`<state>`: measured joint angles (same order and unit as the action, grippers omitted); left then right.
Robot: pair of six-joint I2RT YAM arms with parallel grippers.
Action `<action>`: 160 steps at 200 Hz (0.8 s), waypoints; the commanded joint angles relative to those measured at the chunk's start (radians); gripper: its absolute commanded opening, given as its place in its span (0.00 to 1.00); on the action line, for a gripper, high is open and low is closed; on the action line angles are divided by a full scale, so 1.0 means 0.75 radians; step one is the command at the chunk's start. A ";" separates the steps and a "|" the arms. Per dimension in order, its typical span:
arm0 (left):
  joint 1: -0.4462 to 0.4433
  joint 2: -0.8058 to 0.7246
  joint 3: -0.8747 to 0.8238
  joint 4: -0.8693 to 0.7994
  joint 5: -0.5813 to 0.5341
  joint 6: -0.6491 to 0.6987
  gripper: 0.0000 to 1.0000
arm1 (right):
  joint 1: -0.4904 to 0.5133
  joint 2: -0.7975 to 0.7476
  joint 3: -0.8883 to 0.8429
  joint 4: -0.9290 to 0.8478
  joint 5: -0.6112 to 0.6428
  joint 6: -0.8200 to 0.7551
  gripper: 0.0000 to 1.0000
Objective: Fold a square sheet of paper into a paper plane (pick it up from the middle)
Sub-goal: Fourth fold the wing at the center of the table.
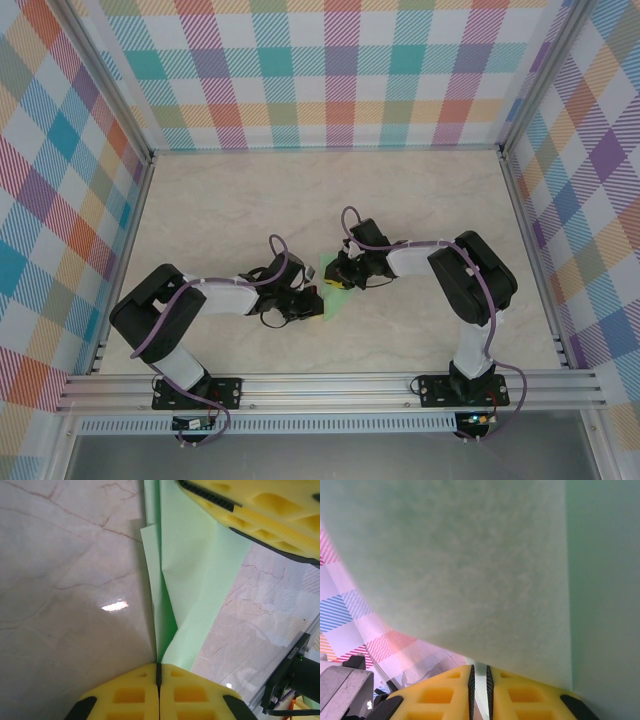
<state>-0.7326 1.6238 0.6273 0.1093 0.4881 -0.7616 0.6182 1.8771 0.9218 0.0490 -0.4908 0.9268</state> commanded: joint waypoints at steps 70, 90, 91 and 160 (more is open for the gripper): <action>-0.041 0.007 -0.022 0.044 0.108 0.009 0.10 | 0.010 0.056 -0.049 -0.074 0.024 -0.019 0.17; -0.041 -0.031 -0.021 0.022 0.091 0.020 0.10 | 0.010 0.054 -0.051 -0.075 0.025 -0.019 0.17; -0.041 -0.032 -0.019 0.017 0.087 0.022 0.10 | 0.010 0.054 -0.051 -0.074 0.025 -0.019 0.17; -0.039 0.029 -0.017 0.027 0.087 0.017 0.08 | 0.010 0.054 -0.049 -0.080 0.022 -0.022 0.17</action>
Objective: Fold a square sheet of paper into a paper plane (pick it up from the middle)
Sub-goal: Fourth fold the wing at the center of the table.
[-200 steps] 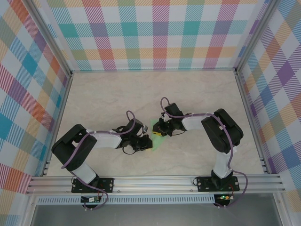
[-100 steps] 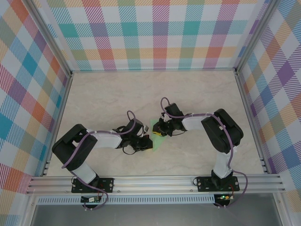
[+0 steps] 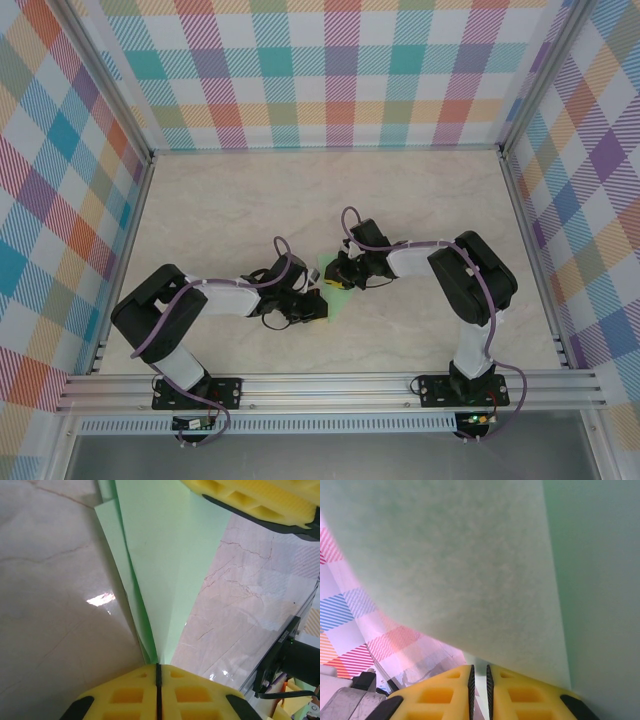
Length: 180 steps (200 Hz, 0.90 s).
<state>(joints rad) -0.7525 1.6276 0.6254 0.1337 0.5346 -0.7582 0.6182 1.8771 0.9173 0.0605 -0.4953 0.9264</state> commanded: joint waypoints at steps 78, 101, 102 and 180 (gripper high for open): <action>-0.015 0.037 -0.005 -0.106 -0.032 0.021 0.07 | 0.010 0.062 -0.043 -0.095 0.028 -0.018 0.17; -0.015 -0.048 -0.012 -0.124 -0.055 0.017 0.08 | 0.010 0.064 -0.044 -0.095 0.030 -0.019 0.17; -0.015 -0.053 -0.012 -0.123 -0.055 0.018 0.08 | 0.010 0.064 -0.043 -0.095 0.030 -0.019 0.17; -0.013 -0.260 0.055 -0.107 -0.108 -0.053 0.13 | 0.010 0.070 -0.039 -0.099 0.031 -0.022 0.17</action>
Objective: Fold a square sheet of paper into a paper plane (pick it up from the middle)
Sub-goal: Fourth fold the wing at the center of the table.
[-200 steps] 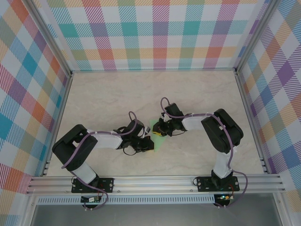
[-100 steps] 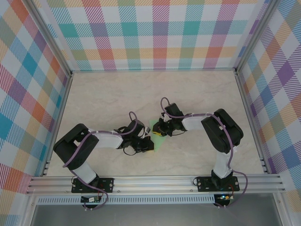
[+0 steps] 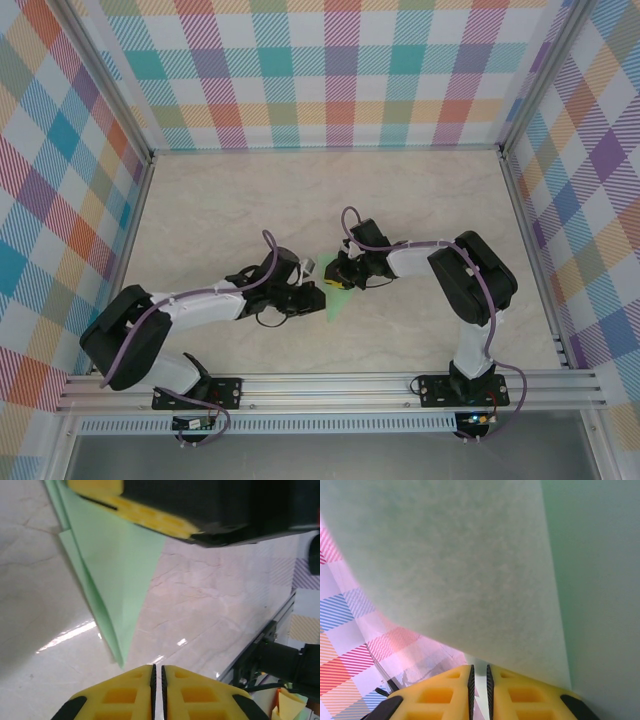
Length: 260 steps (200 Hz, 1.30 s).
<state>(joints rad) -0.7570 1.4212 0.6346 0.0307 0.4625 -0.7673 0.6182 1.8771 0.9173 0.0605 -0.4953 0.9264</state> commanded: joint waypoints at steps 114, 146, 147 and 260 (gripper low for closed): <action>-0.013 0.300 0.137 0.238 0.044 -0.094 0.13 | 0.010 0.074 -0.037 -0.101 0.022 -0.021 0.16; -0.015 0.349 0.119 0.269 0.050 -0.102 0.13 | 0.010 0.075 -0.037 -0.109 0.023 -0.024 0.16; -0.015 0.351 0.117 0.272 0.050 -0.102 0.13 | 0.011 0.075 -0.037 -0.109 0.024 -0.024 0.16; -0.055 0.369 -0.103 0.396 0.092 -0.145 0.13 | 0.011 0.086 -0.038 -0.121 0.027 -0.033 0.16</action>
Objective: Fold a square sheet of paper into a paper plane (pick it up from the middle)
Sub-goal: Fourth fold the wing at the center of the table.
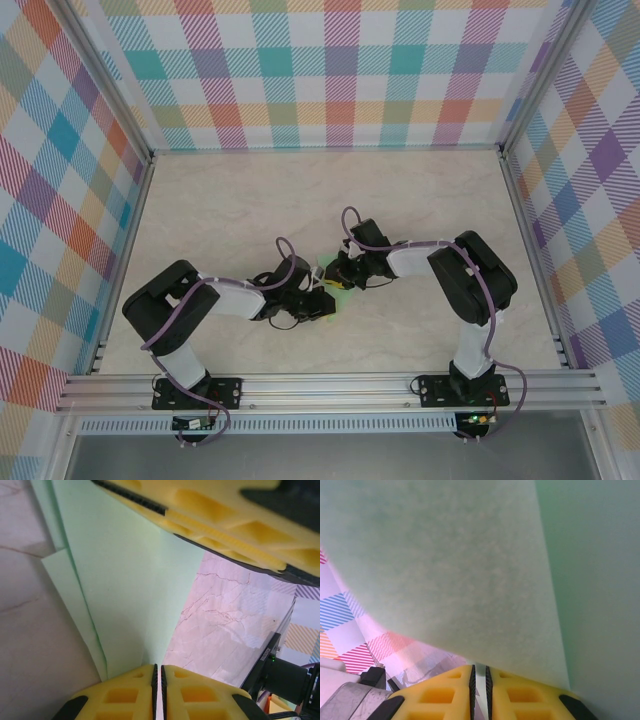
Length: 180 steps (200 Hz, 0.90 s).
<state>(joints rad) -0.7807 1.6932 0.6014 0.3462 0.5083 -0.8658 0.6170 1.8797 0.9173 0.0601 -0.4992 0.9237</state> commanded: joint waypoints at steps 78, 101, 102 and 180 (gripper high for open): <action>-0.054 -0.055 -0.069 -0.122 0.107 0.039 0.14 | 0.012 0.081 -0.041 -0.125 0.038 -0.031 0.16; -0.064 -0.070 -0.059 -0.204 0.116 0.066 0.14 | 0.012 0.083 -0.039 -0.123 0.036 -0.027 0.16; -0.065 -0.070 -0.059 -0.206 0.116 0.066 0.14 | 0.012 0.083 -0.039 -0.122 0.036 -0.026 0.16; -0.065 -0.381 -0.119 -0.366 0.012 0.077 0.14 | 0.014 0.075 -0.072 -0.084 0.036 0.017 0.17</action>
<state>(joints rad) -0.8219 1.5444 0.5411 0.1596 0.5682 -0.8185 0.6170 1.8824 0.9161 0.0631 -0.5137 0.9195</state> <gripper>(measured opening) 0.141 0.165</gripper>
